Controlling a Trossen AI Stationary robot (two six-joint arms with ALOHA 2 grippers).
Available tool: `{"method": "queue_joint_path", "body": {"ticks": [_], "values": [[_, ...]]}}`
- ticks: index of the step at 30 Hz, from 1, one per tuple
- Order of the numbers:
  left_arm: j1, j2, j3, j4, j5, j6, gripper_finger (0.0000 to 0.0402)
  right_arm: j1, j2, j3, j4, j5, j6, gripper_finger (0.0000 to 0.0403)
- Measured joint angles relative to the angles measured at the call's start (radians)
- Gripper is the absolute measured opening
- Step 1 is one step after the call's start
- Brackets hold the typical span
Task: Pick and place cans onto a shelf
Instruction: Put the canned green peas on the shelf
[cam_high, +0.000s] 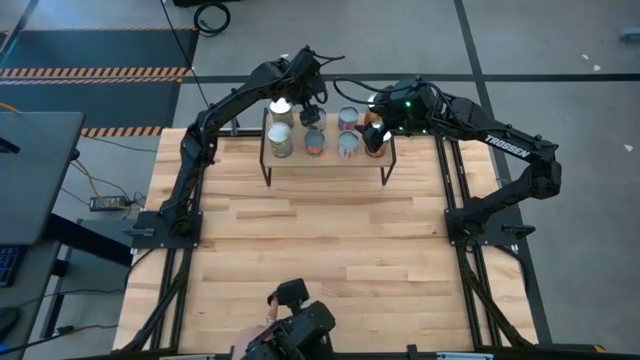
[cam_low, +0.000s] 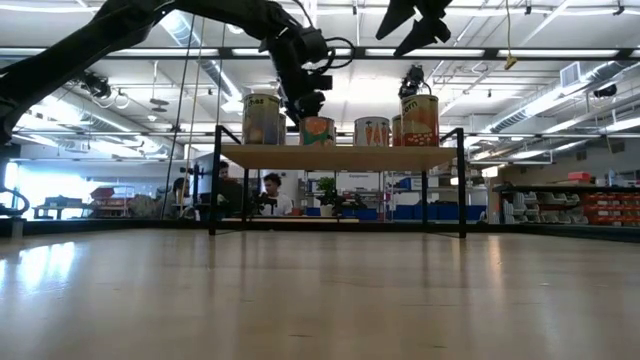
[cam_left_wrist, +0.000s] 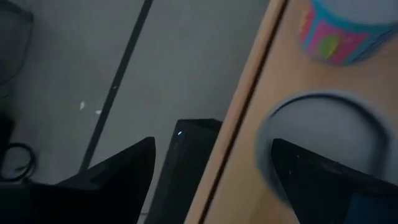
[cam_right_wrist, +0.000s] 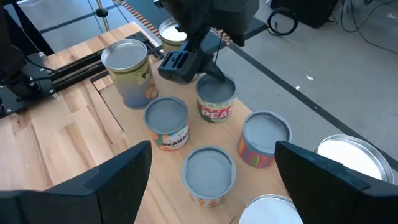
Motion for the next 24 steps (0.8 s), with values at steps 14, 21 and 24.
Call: {"method": "queue_joint_path", "body": {"ticks": [14,21,24], "values": [[0.012,0.0,0.0,0.004,-0.063,0.017,0.0325,-0.003,0.0,0.0,0.0,0.0,0.033,0.0348],[0.011,0.0,0.0,-0.004,-0.075,0.024,0.0325,-0.003,-0.001,0.0,0.0,0.0,0.032,0.0348],[0.003,0.0,0.0,0.001,-0.077,0.022,0.0325,-0.003,-0.008,0.0,0.0,0.0,0.016,0.0348]]}}
